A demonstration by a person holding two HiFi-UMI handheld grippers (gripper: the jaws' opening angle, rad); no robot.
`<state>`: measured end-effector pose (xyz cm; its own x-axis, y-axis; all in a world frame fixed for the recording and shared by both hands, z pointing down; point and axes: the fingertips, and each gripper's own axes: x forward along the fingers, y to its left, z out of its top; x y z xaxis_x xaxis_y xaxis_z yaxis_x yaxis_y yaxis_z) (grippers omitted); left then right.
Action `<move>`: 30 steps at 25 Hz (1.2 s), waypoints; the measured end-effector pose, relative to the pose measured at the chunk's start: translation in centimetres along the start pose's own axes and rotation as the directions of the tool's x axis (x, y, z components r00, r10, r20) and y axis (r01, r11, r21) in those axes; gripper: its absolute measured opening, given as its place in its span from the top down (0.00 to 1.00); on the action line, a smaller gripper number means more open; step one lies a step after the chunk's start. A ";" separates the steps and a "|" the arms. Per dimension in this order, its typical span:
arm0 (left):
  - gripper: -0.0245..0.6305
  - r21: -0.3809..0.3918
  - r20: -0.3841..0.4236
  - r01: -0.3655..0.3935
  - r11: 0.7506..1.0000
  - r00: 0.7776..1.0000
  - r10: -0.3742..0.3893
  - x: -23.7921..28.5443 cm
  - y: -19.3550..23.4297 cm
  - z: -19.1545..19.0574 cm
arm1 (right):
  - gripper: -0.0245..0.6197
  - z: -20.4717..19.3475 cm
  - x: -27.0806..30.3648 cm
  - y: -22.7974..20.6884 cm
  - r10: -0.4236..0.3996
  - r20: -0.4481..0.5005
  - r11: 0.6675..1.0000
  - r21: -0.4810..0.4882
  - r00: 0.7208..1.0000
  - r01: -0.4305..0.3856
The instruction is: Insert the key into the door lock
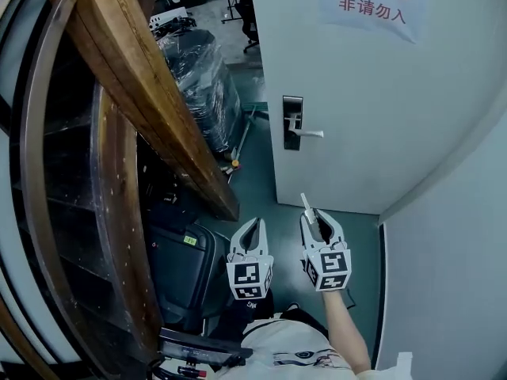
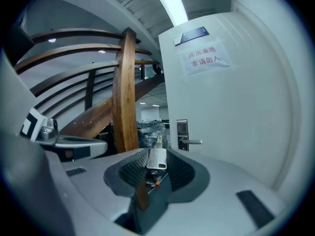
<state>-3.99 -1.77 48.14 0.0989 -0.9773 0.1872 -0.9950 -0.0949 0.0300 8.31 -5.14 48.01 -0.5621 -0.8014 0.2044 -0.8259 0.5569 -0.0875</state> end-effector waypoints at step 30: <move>0.96 -0.063 -0.075 -0.002 0.998 0.997 -0.003 16.8 11.3 -13.0 | 0.78 -10.4 31.5 -12.5 -0.198 -0.102 0.979 -0.057 0.975 0.193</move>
<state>-13.40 -16.78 64.35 0.1020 -0.9602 0.2599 -0.9926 -0.0808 0.0910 1.33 -35.10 65.66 -0.3795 -0.8694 0.3165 -0.9152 0.4029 0.0092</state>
